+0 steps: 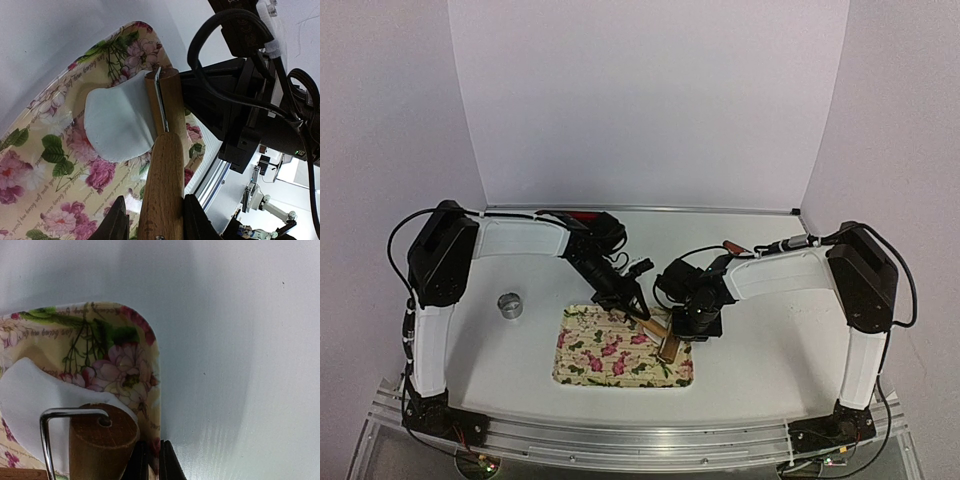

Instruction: Roll out the dumpling wrappers from the dough

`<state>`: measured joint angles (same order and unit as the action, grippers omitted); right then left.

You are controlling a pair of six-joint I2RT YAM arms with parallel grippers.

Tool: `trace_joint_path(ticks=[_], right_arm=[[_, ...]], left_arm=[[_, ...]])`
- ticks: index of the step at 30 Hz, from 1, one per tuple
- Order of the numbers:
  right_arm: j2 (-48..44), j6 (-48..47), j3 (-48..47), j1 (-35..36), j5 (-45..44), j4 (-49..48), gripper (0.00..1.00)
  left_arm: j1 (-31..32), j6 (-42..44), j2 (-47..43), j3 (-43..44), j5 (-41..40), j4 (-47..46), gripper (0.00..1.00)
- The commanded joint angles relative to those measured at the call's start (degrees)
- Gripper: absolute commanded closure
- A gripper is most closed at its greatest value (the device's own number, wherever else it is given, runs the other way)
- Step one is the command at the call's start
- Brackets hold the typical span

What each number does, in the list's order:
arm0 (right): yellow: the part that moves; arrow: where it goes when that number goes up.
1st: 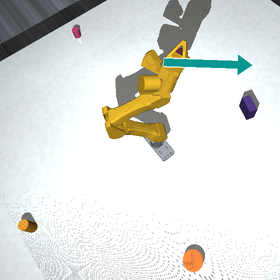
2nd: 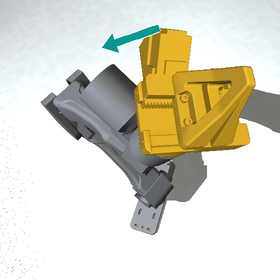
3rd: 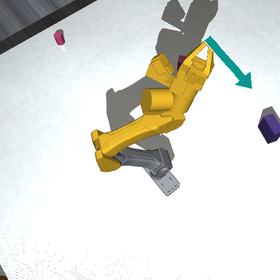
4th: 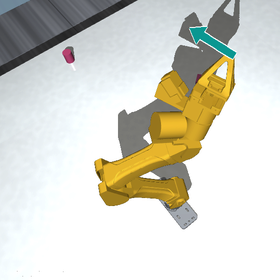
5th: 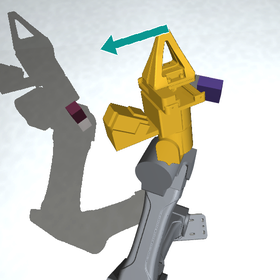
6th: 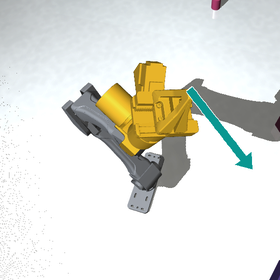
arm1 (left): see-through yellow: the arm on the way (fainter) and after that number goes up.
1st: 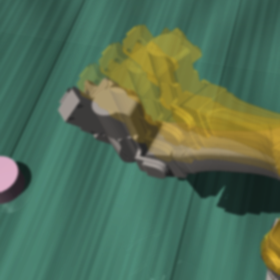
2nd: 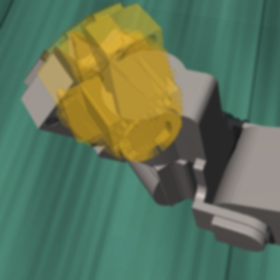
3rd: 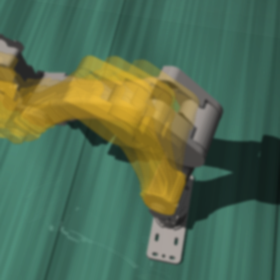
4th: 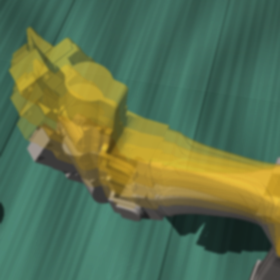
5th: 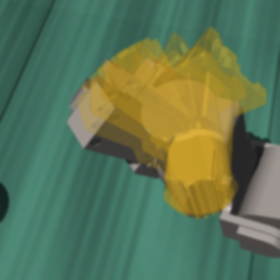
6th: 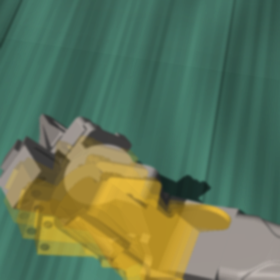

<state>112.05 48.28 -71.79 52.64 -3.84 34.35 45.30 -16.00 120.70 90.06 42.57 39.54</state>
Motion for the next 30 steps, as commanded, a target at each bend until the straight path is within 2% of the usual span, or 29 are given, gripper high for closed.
trace_joint_path(ticks=[1, 12, 18, 30], right_arm=[[1.67, -0.47, 0.15, 0.23, -0.64, 1.60, 1.00], [1.46, -0.56, 0.09, 0.26, -0.76, 1.60, 1.00], [1.14, -0.40, 0.40, 0.26, -1.03, 1.60, 1.00], [0.71, -0.03, 1.04, 0.27, -1.35, 1.60, 1.00]], left_arm=[[1.68, -2.06, 5.90, -3.90, -16.02, 6.54, 1.00], [2.64, -3.96, 5.33, -5.35, -15.68, 3.82, 1.00], [2.26, -4.22, 3.63, -5.78, -19.50, 4.52, 1.00], [-5.39, -1.84, -3.09, -14.80, -21.05, 5.36, 1.00]])
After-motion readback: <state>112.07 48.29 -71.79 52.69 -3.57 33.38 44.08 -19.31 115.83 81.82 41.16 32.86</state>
